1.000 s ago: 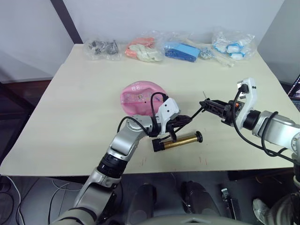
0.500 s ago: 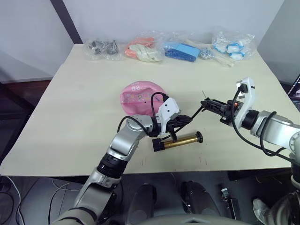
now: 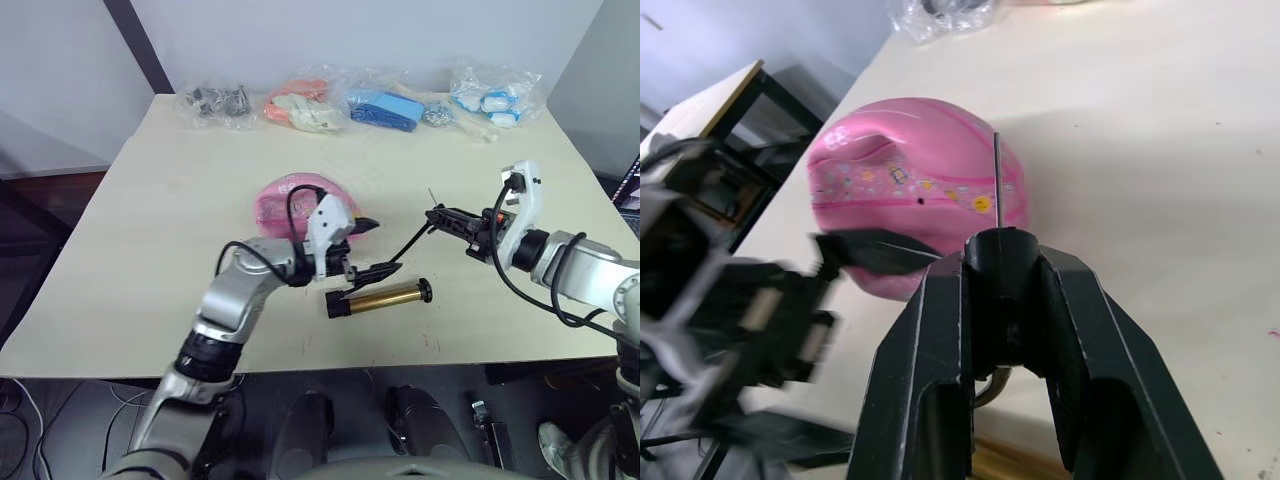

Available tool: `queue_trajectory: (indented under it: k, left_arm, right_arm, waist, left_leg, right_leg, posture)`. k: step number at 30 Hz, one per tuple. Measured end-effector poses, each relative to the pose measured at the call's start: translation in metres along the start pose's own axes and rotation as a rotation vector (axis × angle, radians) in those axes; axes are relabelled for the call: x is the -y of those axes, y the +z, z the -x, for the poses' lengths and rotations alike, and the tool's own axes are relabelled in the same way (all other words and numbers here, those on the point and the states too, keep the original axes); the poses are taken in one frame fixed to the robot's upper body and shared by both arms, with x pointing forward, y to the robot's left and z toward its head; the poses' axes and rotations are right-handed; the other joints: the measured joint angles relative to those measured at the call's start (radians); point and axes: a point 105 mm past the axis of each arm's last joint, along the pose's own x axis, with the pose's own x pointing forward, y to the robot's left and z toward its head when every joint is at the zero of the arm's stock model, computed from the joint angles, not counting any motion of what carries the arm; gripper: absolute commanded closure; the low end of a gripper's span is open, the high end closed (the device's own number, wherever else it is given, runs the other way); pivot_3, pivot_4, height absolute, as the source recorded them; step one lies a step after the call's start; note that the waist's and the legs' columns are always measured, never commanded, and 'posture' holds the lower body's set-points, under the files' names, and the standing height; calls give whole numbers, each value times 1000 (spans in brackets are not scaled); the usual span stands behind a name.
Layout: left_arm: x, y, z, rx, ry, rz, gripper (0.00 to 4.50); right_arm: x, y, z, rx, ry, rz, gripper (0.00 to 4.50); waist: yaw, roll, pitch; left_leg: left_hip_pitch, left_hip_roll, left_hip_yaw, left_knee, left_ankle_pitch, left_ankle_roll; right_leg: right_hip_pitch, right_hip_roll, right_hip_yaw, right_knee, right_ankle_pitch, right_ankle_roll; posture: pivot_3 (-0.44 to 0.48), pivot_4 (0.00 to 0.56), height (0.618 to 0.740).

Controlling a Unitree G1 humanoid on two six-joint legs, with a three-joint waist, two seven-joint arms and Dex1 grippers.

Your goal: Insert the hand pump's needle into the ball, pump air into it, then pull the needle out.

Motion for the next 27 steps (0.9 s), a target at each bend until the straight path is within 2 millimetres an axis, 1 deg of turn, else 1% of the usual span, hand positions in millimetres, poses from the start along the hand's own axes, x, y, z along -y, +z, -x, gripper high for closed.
queue_trajectory:
  k: [2, 5, 7, 8, 9, 10, 12, 13, 14, 15, 17, 19, 21, 23, 27]
  left_arm:
    - [-1, 6, 15, -3, 6, -7, 0]
    - [-9, 20, 46, -12, 53, -25, 0]
    - [-12, 24, 53, -9, 65, -21, 0]
    - [-12, 27, 65, 3, 68, 11, 0]
    - [-12, 27, 68, 5, 69, 16, 0]
    - [-13, 25, 77, -12, 79, 27, 0]
    - [-18, 23, 94, -49, 122, 29, 0]
    - [-24, 27, 104, -56, 161, 10, 0]
    - [-24, 28, 105, -57, 162, 9, 0]
    - [-29, 29, 114, -71, 188, 0, 0]
    - [-34, 27, 121, -88, 206, 5, 0]
    - [-37, 26, 125, -94, 213, 7, 0]
    - [-49, 25, 137, -132, 258, -7, 0]
    - [-62, 29, 150, -156, 307, -40, 0]
    - [-79, 31, 164, -176, 360, -59, 0]
  right_arm:
    - [-3, 0, -2, -17, 5, 15, 4137]
    - [-9, 3, -6, -36, 15, 48, 4137]
    - [-9, 2, -7, -42, 14, 53, 4137]
    - [-10, 2, -11, -70, -1, 99, 4137]
    - [-11, 2, -12, -79, -3, 114, 4137]
    - [-15, 2, -15, -111, -1, 162, 4137]
    - [-22, 3, -20, -170, 1, 257, 4137]
    - [-28, 4, -23, -196, 9, 298, 4137]
    - [-28, 5, -23, -197, 9, 300, 4137]
    - [-34, 4, -28, -228, 24, 312, 4137]
    - [-43, 4, -33, -251, 60, 314, 4137]
    - [-47, 5, -35, -263, 80, 300, 4137]
    - [-53, 5, -43, -286, 110, 262, 4137]
    - [-57, 1, -51, -324, 122, 238, 4137]
    - [-67, -1, -63, -355, 146, 216, 4137]
  waist:
    - [-1, 0, 0]
    - [-7, 0, 0]
    - [-7, 0, 0]
    - [-11, 1, 1]
    - [-13, 1, 1]
    - [-19, 1, 1]
    - [-25, 1, 2]
    - [-22, 1, 2]
    - [-21, 1, 2]
    - [-19, 1, 2]
    - [-18, 1, 2]
    - [-18, 1, 2]
    - [-21, 0, 3]
    - [-21, 0, 3]
    - [-22, 0, 3]
  left_leg:
    - [0, 0, 0, 0, 0, 0]
    - [0, 0, 0, 0, 0, 0]
    - [0, 0, -1, 0, 0, 0]
    - [0, 0, 0, 0, 0, 0]
    - [0, 0, 0, 0, 0, 0]
    - [0, 0, 1, 0, 0, 0]
    - [0, 1, 1, -1, 0, 0]
    - [0, 2, 0, -1, 0, 0]
    - [0, 2, -1, -1, 0, 0]
    - [0, 2, -1, -1, 0, 0]
    - [-1, 2, -1, -1, 0, 0]
    - [-1, 1, 0, -1, 0, 0]
    - [-2, 1, 0, -1, 0, 0]
    - [-2, 1, 0, -2, 0, 0]
    - [-9, 2, 0, -2, 0, 0]
  right_leg:
    - [0, 0, 0, 0, 0, 0]
    - [0, 0, -1, 0, 0, 0]
    - [0, 0, -1, 0, 0, 0]
    - [0, 0, -1, -1, -2, -3]
    - [0, 0, -1, -1, -2, -3]
    - [-1, 0, 0, -1, -2, -3]
    - [-2, 0, 0, -1, -2, -3]
    - [-2, 1, -1, -1, -2, -4]
    - [-2, 1, -2, 0, -2, -4]
    - [-2, 1, -2, 0, -3, -5]
    - [-2, 0, -2, -1, -3, -5]
    - [-2, 0, -2, -1, -3, -5]
    - [-2, 0, -2, -2, -2, -5]
    - [-4, 0, -2, -1, -2, -5]
    - [-10, 0, -2, 1, 2, -5]
  posture:
    - [0, 150, 740]
    - [0, 150, 740]
    - [0, 150, 740]
    - [0, 150, 740]
    - [0, 150, 740]
    - [0, 150, 740]
    - [0, 150, 740]
    - [0, 150, 740]
    - [0, 150, 740]
    - [0, 150, 740]
    - [0, 150, 740]
    - [0, 150, 740]
    - [0, 150, 740]
    - [0, 150, 740]
    - [0, 150, 740]
